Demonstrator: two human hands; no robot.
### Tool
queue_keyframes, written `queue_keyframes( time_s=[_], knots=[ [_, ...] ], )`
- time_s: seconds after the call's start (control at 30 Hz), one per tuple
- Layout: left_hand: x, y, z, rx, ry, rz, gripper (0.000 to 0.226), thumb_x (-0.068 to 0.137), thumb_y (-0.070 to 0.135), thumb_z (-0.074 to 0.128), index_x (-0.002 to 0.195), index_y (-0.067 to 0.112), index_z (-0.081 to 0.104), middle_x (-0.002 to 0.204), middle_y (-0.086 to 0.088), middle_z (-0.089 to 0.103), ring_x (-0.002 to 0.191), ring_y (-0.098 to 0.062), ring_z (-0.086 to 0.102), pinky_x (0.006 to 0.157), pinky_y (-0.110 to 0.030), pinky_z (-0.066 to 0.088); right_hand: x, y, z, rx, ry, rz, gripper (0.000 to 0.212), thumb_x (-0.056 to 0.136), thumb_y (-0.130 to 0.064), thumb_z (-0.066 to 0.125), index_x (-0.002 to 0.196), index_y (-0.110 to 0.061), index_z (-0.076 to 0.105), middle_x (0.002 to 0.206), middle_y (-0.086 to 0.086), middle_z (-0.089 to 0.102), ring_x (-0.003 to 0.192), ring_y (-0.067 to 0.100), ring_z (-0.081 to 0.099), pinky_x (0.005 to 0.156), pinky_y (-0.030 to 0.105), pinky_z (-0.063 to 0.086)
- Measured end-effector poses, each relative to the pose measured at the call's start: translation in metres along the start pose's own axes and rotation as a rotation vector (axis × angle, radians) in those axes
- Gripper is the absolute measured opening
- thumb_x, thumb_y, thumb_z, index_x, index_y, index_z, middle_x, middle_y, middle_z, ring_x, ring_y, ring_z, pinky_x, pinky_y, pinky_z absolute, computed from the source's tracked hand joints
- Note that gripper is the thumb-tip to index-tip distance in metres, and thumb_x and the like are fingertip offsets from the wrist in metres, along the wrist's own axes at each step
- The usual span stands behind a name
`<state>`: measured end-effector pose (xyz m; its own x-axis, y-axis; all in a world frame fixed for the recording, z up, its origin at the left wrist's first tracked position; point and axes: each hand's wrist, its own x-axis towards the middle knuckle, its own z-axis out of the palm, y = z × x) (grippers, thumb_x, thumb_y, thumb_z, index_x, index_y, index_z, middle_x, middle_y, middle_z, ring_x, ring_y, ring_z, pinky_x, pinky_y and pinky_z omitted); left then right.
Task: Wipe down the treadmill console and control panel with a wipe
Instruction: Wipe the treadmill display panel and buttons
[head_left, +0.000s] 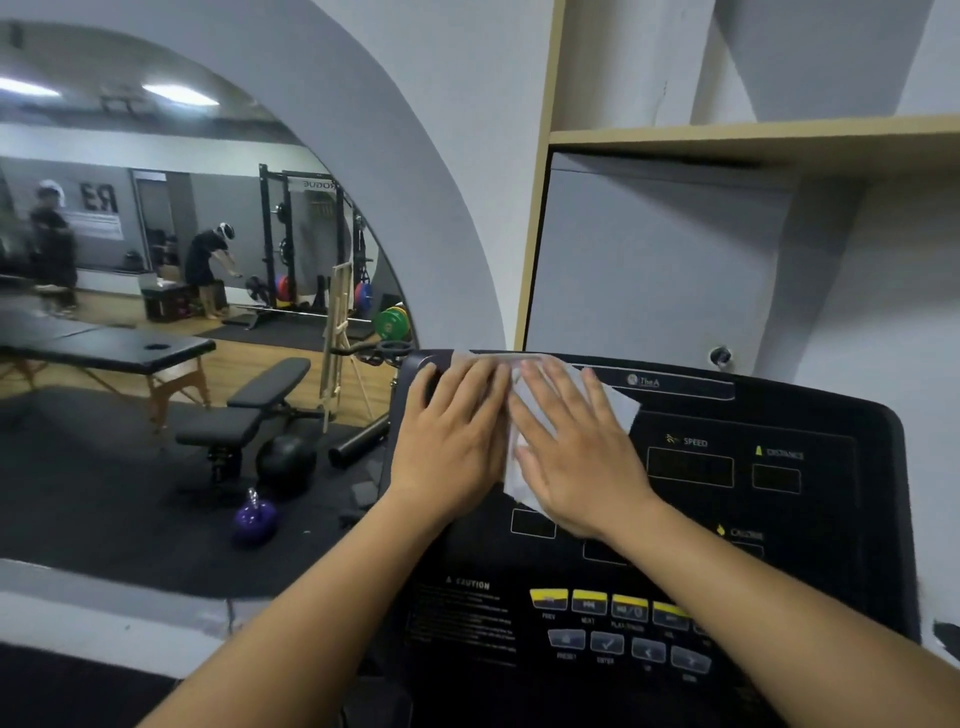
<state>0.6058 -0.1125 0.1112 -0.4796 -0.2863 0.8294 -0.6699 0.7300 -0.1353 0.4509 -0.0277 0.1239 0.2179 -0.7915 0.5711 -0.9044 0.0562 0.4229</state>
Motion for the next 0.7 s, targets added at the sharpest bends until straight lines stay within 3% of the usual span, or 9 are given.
queue_keyframes(
  time_s=[0.1, 0.27, 0.47, 0.7],
  knots=[
    [0.004, -0.011, -0.001, 0.042, -0.064, -0.020, 0.053, 0.101, 0.033, 0.038, 0.149, 0.009, 0.041, 0.155, -0.011, 0.040, 0.146, -0.027, 0.032, 0.116, -0.060, 0.022, 0.014, 0.004, -0.001, -0.023, -0.038, -0.020, 0.064, 0.099, -0.048, 0.025, 0.154, -0.019, 0.009, 0.163, 0.010, 0.005, 0.150, 0.028, -0.003, 0.120, 0.054, 0.006],
    [-0.005, -0.024, 0.001, 0.062, -0.143, -0.110, 0.065, 0.103, 0.042, 0.019, 0.155, 0.004, 0.019, 0.163, -0.014, 0.015, 0.153, -0.026, 0.009, 0.119, -0.062, 0.012, 0.039, 0.000, -0.007, -0.045, -0.065, -0.058, 0.066, 0.099, -0.055, 0.011, 0.156, -0.022, 0.002, 0.164, 0.008, -0.003, 0.150, 0.030, -0.007, 0.118, 0.056, 0.004],
    [-0.062, -0.011, 0.002, 0.040, -0.192, -0.192, 0.067, 0.103, 0.044, 0.015, 0.156, 0.004, 0.011, 0.165, -0.014, 0.003, 0.153, -0.027, 0.002, 0.119, -0.061, 0.011, 0.009, -0.028, 0.004, -0.011, -0.073, -0.168, 0.066, 0.100, -0.053, 0.024, 0.155, -0.019, 0.012, 0.164, 0.011, 0.002, 0.149, 0.033, -0.007, 0.117, 0.059, 0.005],
    [-0.126, 0.005, -0.005, 0.061, -0.228, -0.139, 0.070, 0.100, 0.045, 0.031, 0.155, 0.003, 0.021, 0.164, -0.015, 0.013, 0.152, -0.029, 0.011, 0.116, -0.061, 0.015, -0.047, -0.048, 0.019, 0.000, -0.066, -0.286, 0.071, 0.097, -0.054, 0.032, 0.155, -0.016, 0.017, 0.163, 0.013, 0.008, 0.150, 0.035, 0.002, 0.116, 0.058, 0.010]
  ],
)
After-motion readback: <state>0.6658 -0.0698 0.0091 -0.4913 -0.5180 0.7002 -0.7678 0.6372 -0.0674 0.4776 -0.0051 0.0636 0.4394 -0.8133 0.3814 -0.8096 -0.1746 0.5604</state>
